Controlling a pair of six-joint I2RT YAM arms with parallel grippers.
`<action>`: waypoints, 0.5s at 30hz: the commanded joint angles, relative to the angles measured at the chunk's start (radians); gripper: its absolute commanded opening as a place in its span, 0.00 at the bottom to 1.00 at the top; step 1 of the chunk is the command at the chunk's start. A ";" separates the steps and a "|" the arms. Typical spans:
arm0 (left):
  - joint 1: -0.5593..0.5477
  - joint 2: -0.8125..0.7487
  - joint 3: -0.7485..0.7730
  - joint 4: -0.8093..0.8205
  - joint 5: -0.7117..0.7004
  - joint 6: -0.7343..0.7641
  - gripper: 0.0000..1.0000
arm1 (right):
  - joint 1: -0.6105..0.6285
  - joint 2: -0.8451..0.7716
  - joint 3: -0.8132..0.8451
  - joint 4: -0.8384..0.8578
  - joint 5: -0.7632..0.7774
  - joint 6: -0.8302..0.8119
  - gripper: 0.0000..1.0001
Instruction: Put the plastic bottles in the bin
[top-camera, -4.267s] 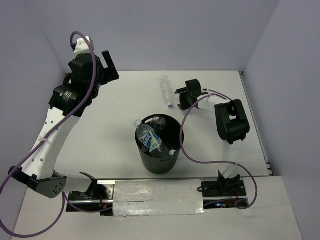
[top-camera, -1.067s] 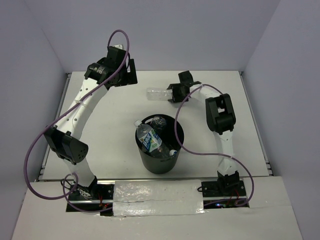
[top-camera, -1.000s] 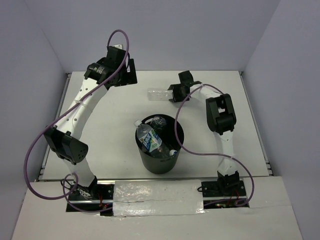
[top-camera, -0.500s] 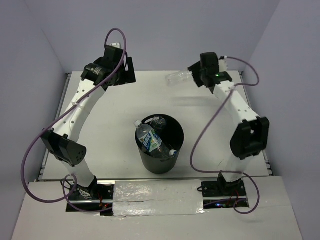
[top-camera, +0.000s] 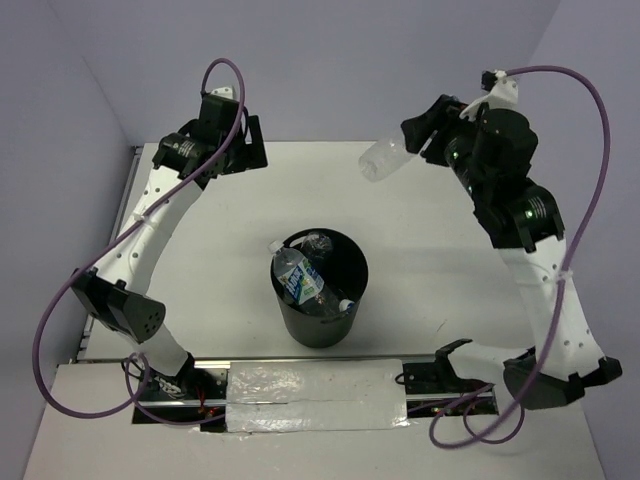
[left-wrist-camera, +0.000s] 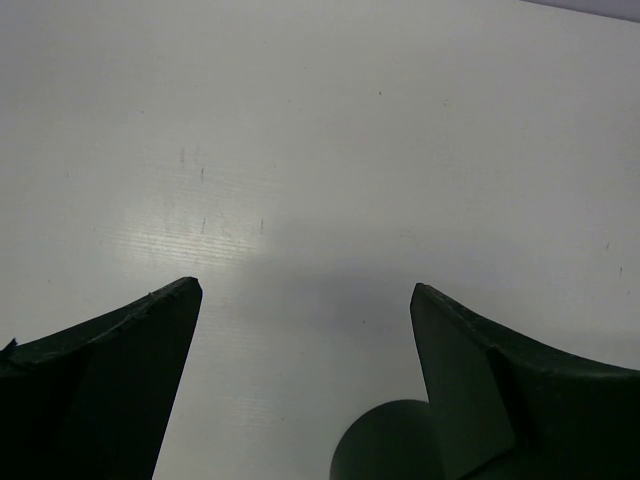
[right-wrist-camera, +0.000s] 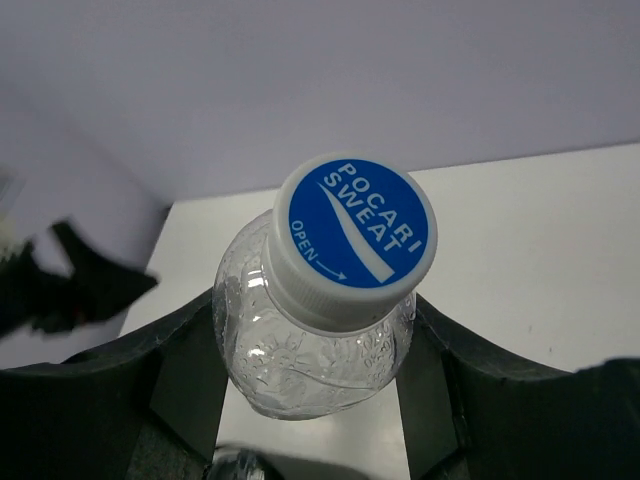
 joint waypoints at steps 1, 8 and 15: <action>0.006 -0.050 -0.009 0.045 0.010 -0.010 0.99 | 0.150 -0.048 0.036 -0.116 0.020 -0.234 0.56; 0.006 -0.072 -0.049 0.062 0.015 -0.022 0.99 | 0.310 -0.082 0.024 -0.210 -0.078 -0.346 0.56; 0.006 -0.061 -0.041 0.067 0.017 -0.022 0.99 | 0.453 -0.086 -0.080 -0.204 -0.072 -0.345 0.56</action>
